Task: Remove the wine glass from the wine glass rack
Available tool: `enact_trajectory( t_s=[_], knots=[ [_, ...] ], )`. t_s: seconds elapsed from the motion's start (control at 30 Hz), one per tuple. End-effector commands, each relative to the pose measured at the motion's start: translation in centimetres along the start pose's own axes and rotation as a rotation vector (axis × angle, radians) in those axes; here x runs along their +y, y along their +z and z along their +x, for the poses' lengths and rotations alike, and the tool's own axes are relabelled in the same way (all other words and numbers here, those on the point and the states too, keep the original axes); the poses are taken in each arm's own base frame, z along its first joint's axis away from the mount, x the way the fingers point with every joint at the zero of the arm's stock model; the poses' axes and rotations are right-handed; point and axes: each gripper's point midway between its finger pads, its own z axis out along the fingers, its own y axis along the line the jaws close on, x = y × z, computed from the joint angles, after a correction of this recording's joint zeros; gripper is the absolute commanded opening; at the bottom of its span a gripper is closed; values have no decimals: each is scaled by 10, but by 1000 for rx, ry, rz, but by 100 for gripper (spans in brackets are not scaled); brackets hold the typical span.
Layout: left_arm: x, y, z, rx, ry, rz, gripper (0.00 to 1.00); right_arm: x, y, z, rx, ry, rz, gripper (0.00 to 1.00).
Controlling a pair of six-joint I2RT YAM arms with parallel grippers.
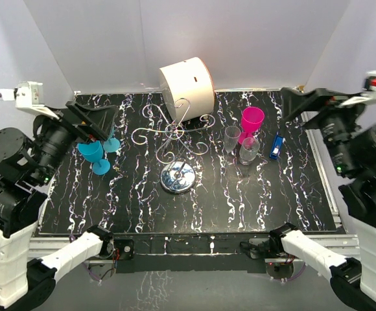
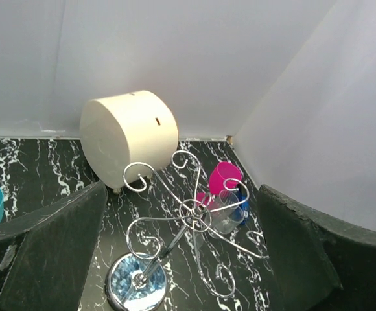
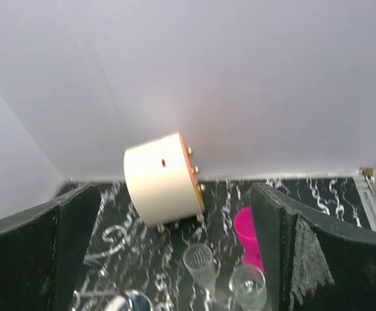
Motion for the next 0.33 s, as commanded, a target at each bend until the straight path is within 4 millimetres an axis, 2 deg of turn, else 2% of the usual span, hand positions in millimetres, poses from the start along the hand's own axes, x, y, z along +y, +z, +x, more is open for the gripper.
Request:
enact_trajectory(
  t_s=[0.0,0.17,0.3],
  knots=[
    [2,-15,-27,-95,12,-24,99,-5,-8,-44,-153,82,44,98],
    [3,-15,-27,-96,8,-28,99,-18,-13,-47,-178,131,115,98],
    [2,-14,-23,-79,-1,-22,99,-6,-14,-41,-158,78,30,98]
  ],
)
